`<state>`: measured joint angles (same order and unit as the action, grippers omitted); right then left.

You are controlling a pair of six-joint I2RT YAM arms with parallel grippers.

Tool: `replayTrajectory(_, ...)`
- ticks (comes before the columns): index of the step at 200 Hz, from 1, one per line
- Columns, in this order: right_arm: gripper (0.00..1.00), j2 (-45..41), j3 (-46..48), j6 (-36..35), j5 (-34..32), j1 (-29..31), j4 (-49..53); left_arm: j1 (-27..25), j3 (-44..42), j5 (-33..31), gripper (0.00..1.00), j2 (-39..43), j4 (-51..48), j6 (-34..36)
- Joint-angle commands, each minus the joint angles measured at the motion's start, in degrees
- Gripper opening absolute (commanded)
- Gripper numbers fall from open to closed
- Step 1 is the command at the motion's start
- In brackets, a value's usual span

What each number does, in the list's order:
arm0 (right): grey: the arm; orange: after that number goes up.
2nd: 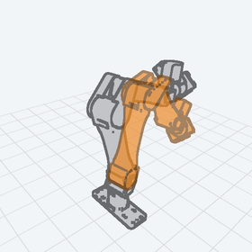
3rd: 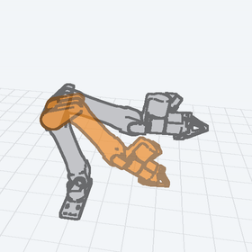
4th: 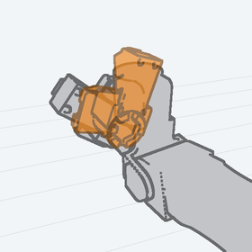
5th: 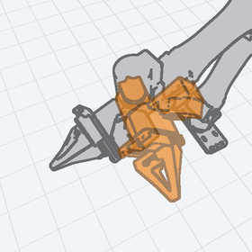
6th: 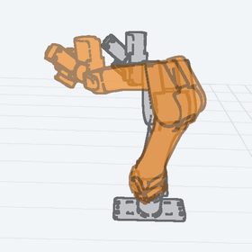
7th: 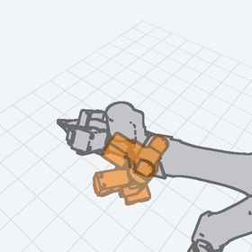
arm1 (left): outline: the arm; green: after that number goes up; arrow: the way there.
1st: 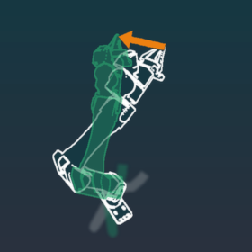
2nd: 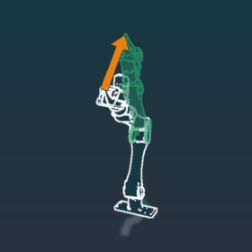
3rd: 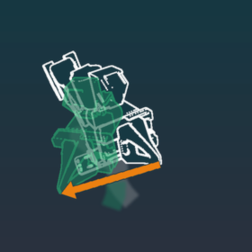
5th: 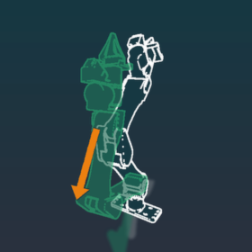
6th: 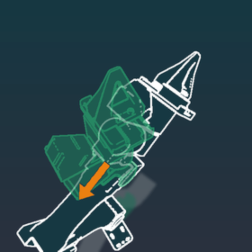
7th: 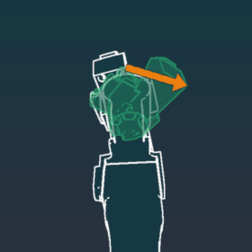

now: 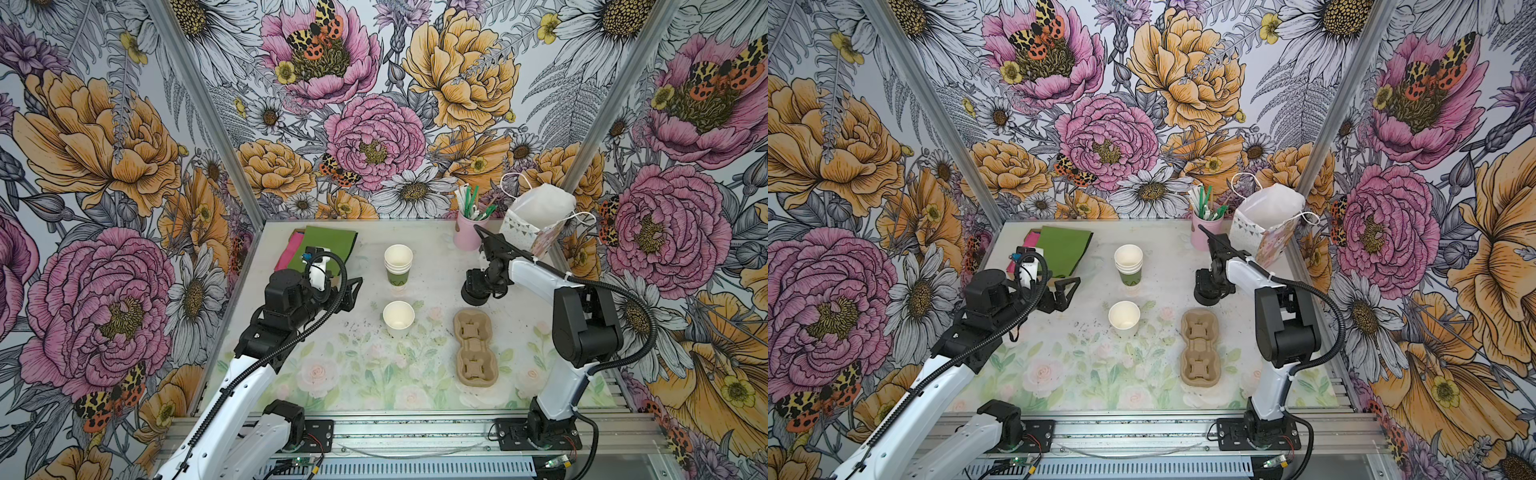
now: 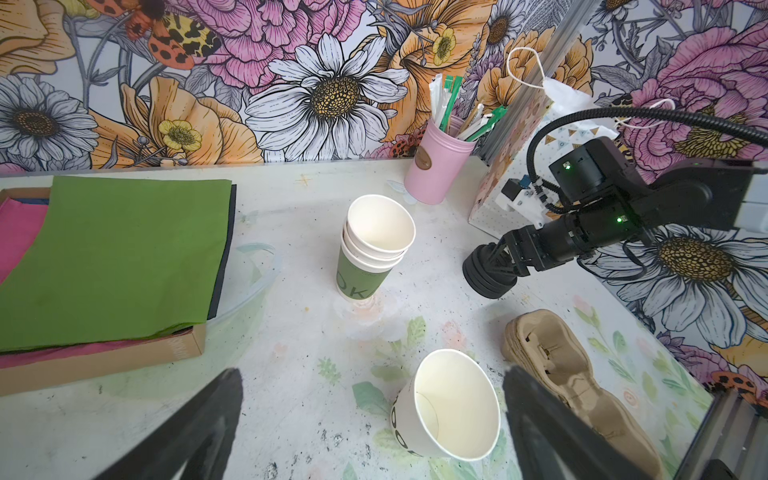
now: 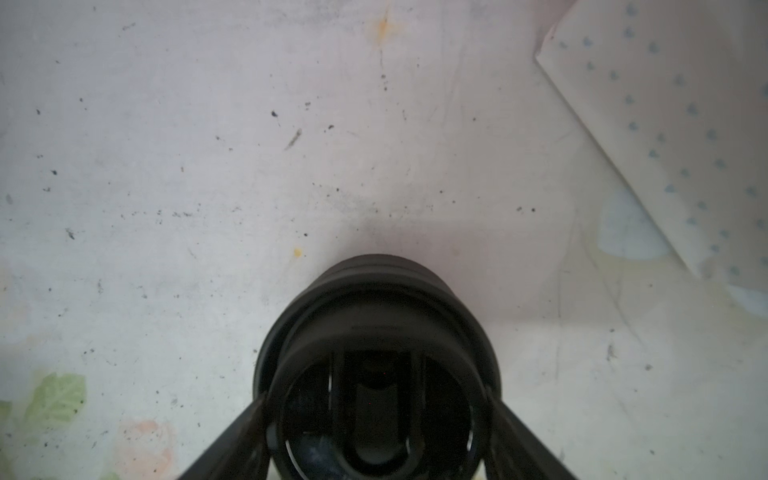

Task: Pack the takeout coffee
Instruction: 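Lift the black lid slightly with the right gripper, then carry the black lid over the single white cup with the right gripper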

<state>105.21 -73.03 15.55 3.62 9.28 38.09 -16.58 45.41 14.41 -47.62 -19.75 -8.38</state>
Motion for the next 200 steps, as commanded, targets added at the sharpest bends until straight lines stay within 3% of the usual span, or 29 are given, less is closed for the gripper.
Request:
replayTrajectory(1, 0.75, 1.5, -1.3, 0.4, 1.3, -0.2, 0.1, 0.7, -0.4, 0.3, 0.99, 1.0, 0.0, 0.3)
replayTrajectory(56, 0.69, -0.6, -1.4, 0.7, 1.0, -0.2, 0.1, 0.7, -0.5, 0.3, 0.99, 1.0, 0.0, 0.2)
replayTrajectory(144, 0.69, -9.9, -1.0, 2.0, 0.3, -0.2, 0.3, 0.8, -0.4, 0.4, 0.99, 0.9, 0.0, 0.3)
replayTrajectory(200, 0.69, -8.6, -0.9, 2.1, 0.9, 0.4, 0.6, 0.8, -0.5, 0.5, 0.99, 0.9, 0.0, 0.1)
